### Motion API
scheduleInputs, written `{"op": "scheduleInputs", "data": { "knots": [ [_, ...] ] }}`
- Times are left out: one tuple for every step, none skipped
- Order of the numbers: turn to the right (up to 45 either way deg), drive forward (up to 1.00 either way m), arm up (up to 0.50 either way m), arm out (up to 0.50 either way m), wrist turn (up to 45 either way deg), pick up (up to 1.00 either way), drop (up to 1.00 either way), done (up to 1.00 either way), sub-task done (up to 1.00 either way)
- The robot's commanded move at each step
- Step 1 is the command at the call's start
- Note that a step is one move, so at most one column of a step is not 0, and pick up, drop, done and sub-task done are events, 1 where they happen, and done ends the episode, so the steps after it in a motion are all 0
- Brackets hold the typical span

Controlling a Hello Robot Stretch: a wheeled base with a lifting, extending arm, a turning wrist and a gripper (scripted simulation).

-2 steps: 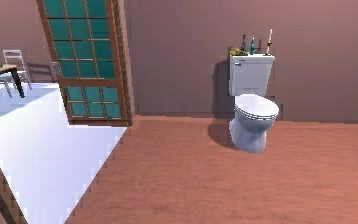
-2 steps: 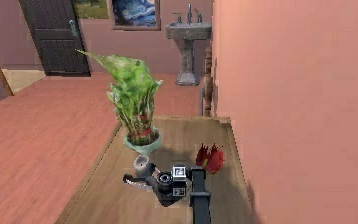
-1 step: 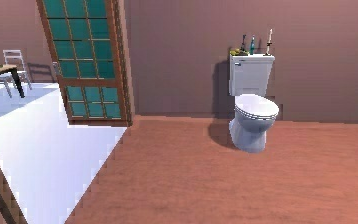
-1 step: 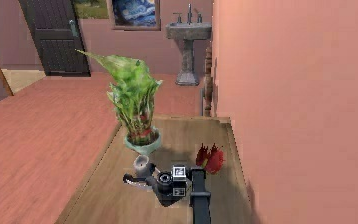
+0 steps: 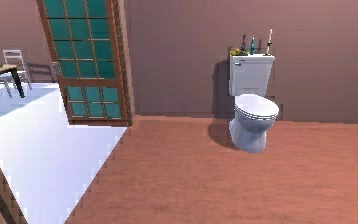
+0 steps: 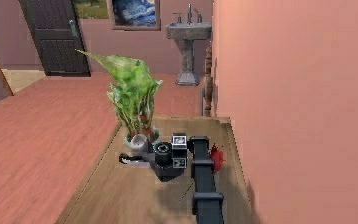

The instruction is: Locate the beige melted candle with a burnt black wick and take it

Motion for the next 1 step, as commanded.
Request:
{"op": "scheduleInputs", "data": {
  "knots": [
    [0.0, 0.00, 0.00, 0.00, 0.0, 0.00, 0.00, 1.00, 0.00]
  ]
}}
